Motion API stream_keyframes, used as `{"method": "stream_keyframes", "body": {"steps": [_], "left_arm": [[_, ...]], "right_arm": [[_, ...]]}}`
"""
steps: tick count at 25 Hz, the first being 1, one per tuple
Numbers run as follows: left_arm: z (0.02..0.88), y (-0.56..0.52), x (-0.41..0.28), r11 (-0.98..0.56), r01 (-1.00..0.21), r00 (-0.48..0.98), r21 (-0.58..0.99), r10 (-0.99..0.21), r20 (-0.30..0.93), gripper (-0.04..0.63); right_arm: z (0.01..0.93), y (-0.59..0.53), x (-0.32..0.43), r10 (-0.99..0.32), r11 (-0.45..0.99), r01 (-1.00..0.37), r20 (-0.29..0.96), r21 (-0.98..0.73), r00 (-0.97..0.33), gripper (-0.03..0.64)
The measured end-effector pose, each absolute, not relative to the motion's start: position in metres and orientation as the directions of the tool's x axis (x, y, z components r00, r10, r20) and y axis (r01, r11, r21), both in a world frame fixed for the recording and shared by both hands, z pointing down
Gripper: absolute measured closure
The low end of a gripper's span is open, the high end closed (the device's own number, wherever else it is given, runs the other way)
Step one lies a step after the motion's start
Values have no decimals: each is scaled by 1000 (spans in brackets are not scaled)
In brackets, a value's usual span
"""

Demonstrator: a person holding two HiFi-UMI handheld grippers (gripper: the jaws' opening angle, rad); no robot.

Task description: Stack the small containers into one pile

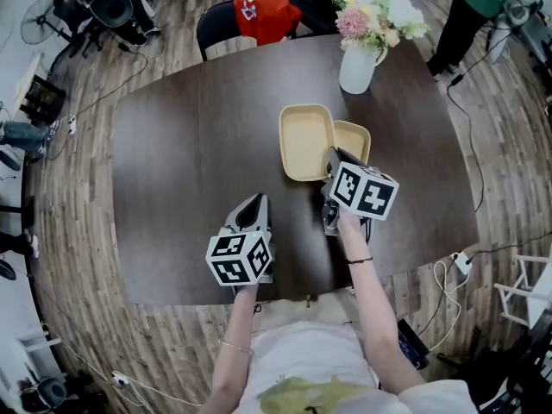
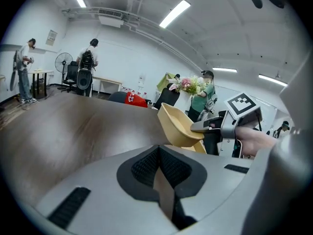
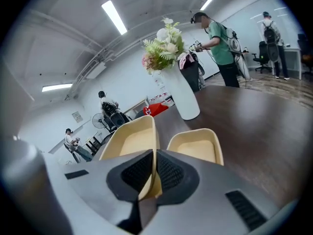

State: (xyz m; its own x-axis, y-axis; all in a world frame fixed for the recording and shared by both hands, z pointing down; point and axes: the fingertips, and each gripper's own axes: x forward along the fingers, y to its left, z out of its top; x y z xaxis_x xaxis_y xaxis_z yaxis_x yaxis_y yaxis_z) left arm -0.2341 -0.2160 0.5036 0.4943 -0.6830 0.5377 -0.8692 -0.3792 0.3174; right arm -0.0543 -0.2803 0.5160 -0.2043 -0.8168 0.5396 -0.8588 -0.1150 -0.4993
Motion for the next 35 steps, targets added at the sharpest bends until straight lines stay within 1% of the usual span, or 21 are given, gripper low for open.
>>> {"method": "stream_keyframes", "body": {"steps": [8, 15, 20, 35], "left_arm": [[505, -220, -193, -455, -830, 556, 322, -635, 537, 571], [507, -219, -170, -496, -806, 587, 323, -602, 541, 571], [509, -217, -166, -506, -799, 595, 324, -589, 547, 571], [515, -212, -172, -499, -800, 594, 333, -584, 553, 571]], "right_arm": [[523, -263, 4, -830, -262, -824, 553, -503, -73, 581], [542, -243, 34, -800, -377, -793, 599, -478, 20, 581], [545, -238, 38, -798, -412, -774, 600, -481, 51, 580], [546, -229, 32, -778, -458, -788, 614, -412, 132, 580]]}}
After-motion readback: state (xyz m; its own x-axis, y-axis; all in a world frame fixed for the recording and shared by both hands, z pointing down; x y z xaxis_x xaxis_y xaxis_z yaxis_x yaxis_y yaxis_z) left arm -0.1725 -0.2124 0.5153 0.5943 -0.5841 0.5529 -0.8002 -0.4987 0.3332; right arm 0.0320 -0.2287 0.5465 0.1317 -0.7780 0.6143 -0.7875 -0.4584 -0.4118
